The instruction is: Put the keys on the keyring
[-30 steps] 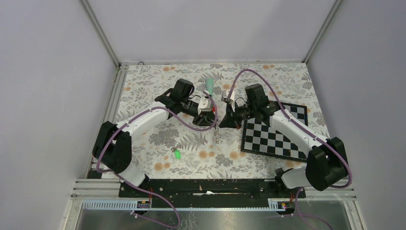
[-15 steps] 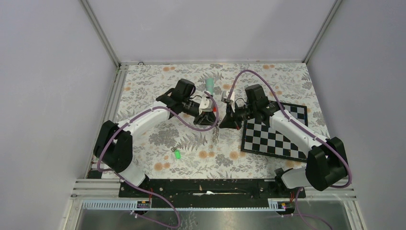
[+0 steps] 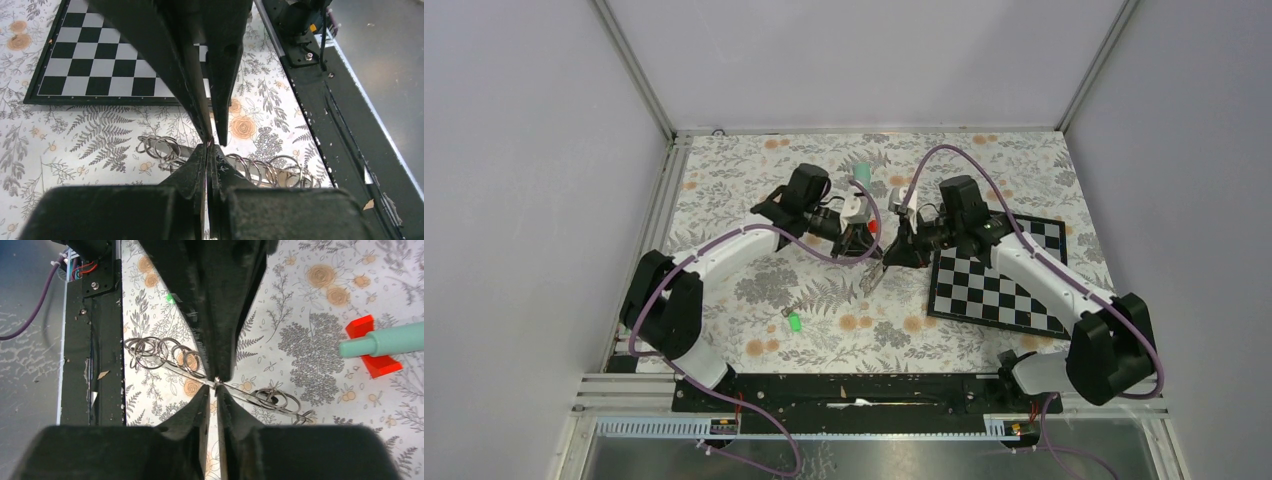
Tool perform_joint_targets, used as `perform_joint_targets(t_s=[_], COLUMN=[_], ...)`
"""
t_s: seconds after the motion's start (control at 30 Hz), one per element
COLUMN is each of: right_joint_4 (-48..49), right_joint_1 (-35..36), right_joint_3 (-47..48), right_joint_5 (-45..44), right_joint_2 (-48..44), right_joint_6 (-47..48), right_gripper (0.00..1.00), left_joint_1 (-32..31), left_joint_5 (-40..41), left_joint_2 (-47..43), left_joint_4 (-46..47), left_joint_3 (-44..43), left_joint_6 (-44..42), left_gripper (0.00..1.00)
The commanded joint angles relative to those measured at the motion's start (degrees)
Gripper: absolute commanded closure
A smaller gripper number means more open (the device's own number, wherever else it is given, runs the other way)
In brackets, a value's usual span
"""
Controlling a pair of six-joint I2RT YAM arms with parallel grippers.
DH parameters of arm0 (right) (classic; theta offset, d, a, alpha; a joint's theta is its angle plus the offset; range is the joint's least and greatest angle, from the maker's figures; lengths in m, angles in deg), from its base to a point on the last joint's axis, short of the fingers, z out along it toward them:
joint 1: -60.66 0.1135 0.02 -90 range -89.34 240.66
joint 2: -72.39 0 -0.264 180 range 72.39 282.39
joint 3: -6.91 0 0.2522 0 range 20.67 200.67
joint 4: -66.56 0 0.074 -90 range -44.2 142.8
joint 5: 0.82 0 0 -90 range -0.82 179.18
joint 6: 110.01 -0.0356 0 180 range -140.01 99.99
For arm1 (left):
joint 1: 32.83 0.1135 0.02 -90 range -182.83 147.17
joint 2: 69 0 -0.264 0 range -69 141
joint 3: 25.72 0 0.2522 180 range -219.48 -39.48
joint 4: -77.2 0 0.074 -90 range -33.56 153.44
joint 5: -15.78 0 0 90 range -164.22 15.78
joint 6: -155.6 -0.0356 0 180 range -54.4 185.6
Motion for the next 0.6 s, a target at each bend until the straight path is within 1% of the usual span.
perform_joint_targets(t_s=[0.0,0.03,0.1,0.13,0.2,0.3,0.43,0.57], right_joint_4=[3.8,3.9,4.0,4.1,4.7,4.8,6.8,7.9], right_joint_1=[0.1,-0.2,-0.6,-0.8,-1.3,-2.2,-2.9,-3.3], right_joint_3=[0.3,0.3,0.3,0.2,0.1,-0.1,-1.3,-2.1], right_joint_5=[-0.1,0.0,0.2,0.3,0.4,0.5,0.8,3.2], right_joint_2=[-5.1,-5.4,-6.2,-6.6,-7.3,-8.2,-8.8,-8.8], right_joint_6=[0.5,0.4,0.2,0.1,-0.4,-0.8,-2.6,-3.4], right_gripper=[0.78,0.74,0.67,0.65,0.6,0.58,0.56,0.57], left_joint_1=[1.2,1.4,1.8,1.8,1.9,2.1,2.2,2.2], left_joint_5=[-6.1,-6.2,-6.0,-5.7,-4.7,-3.6,-2.0,0.0], left_joint_2=[-3.9,-4.5,-4.6,-4.6,-4.6,-4.3,-3.9,-2.6], left_joint_4=[29.8,37.9,50.4,56.1,64.5,72.0,80.1,90.0], left_joint_3=[8.2,10.4,13.7,15.2,17.5,19.2,21.4,24.5], left_joint_6=[25.2,31.4,43.3,47.5,53.6,60.1,66.5,74.2], left_gripper=[1.0,1.0,1.0,1.0,1.0,1.0,1.0,1.0])
